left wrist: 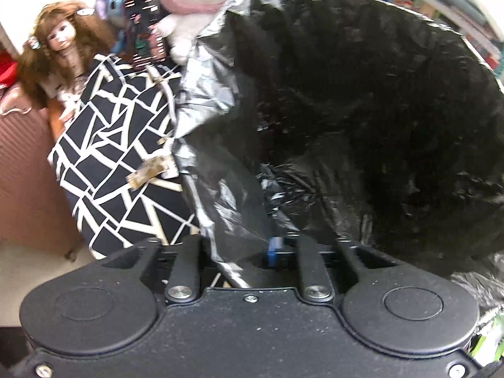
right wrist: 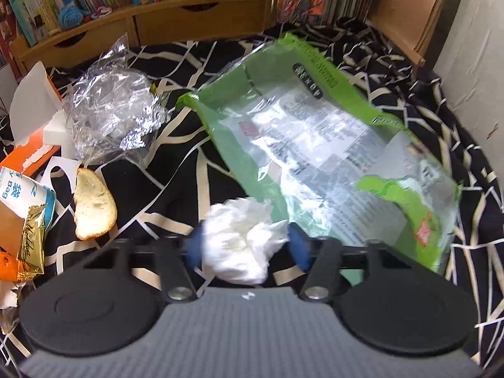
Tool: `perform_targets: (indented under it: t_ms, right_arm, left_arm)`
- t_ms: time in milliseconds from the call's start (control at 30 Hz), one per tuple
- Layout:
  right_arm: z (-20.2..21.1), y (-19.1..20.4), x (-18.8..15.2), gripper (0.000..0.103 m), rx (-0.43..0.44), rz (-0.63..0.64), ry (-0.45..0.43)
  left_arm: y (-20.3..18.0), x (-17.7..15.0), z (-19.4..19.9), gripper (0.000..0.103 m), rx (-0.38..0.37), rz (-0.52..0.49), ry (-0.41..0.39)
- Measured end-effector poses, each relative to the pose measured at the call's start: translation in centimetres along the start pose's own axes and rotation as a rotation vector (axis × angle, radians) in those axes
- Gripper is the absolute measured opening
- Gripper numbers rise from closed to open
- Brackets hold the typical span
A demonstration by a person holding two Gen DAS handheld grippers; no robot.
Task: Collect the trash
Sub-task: 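Close the right gripper on the white tissue, then carry the tissue over the black trash bin and open the right gripper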
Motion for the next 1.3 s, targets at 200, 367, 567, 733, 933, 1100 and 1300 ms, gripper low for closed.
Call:
perform_targets:
  t_ms: [200, 367, 567, 733, 933, 1100, 1300]
  right_arm:
    - [1.8, 0.2, 0.7, 0.033, 0.019, 0.045, -0.066]
    - [3.0, 0.4, 1.2, 0.029, 0.062, 0.055, -0.103]
    - [4.0, 0.4, 1.5, 0.027, 0.131, 0.077, -0.135]
    - [5.0, 0.1, 1.9, 0.026, 0.201, 0.079, -0.153]
    - [6.9, 0.7, 3.0, 0.026, 0.301, 0.107, -0.201]
    - [9.8, 1.9, 4.5, 0.026, 0.376, 0.096, -0.259]
    - [15.6, 5.0, 7.1, 0.026, 0.531, 0.09, -0.341]
  left_arm:
    - [0.6, 0.0, 0.5, 0.012, -0.039, 0.052, 0.021]
    - [0.8, -1.0, 1.4, 0.013, -0.039, 0.09, 0.056]
    - [0.9, -2.6, 3.0, 0.014, -0.042, 0.142, 0.104]
    - [0.4, -4.0, 4.5, 0.014, -0.041, 0.156, 0.104]
    - [0.2, -5.1, 4.6, 0.014, -0.026, 0.136, 0.094]
    - [0.3, -4.8, 4.4, 0.015, -0.036, 0.083, 0.088]
    - [0.6, -4.0, 3.6, 0.015, -0.062, 0.018, 0.094]
Point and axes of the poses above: each gripper's, at about its wrist camera, not at the fingertips, and z roughly against the way its jaws point, y to its left, x to its top, the point moved 2 cm from there along -z, roughly the way its jaws point, and after that the axes turned 7 degrees about -y, right-handed, at the moved point
